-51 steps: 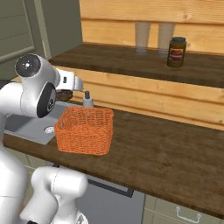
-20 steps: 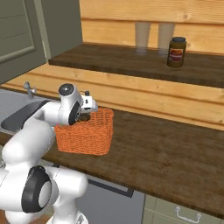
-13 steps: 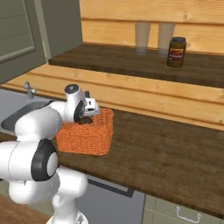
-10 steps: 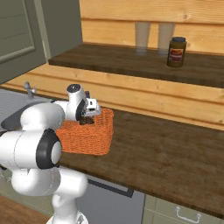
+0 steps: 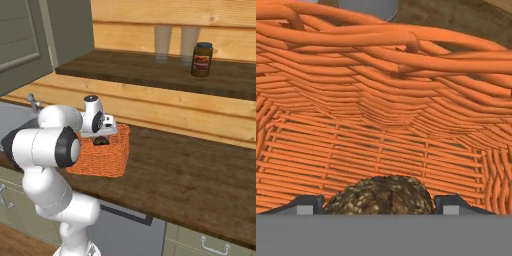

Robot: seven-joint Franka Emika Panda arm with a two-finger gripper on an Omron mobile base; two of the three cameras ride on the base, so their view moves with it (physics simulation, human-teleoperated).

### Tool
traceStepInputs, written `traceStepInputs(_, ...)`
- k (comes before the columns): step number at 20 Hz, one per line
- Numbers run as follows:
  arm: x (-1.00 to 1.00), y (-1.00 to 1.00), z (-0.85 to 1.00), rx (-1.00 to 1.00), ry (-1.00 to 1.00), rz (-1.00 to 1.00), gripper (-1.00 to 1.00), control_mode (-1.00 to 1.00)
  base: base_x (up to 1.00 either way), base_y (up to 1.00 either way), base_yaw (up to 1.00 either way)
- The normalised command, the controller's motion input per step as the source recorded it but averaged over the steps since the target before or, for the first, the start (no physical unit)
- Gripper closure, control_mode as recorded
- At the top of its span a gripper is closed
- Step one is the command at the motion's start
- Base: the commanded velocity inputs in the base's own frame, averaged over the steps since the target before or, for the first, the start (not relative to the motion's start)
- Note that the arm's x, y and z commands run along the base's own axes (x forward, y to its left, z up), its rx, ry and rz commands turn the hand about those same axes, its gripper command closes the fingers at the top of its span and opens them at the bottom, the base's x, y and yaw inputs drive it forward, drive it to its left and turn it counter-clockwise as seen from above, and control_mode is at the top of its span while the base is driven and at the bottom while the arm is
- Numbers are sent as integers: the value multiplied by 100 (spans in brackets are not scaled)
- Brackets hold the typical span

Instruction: Open the cabinet, pick up the bread from the cabinet and place it in the basket. Then move the basket to the dining counter.

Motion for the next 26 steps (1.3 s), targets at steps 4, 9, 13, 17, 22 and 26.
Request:
traceStepInputs(4,0,0,-18,0,14,0,100,-100,0,0,0)
traceStepInputs(9,0,0,-12,0,7,0,-100,-100,0,0,0)
traceStepInputs(13,0,1,-10,0,2,0,-100,-100,0,0,0)
traceStepInputs(17,0,0,-6,0,0,0,-100,-100,0,0,0)
traceStepInputs(22,0,0,-1,0,0,0,-100,-100,0,0,0)
traceStepInputs(26,0,0,7,0,2,0,-100,-100,0,0,0)
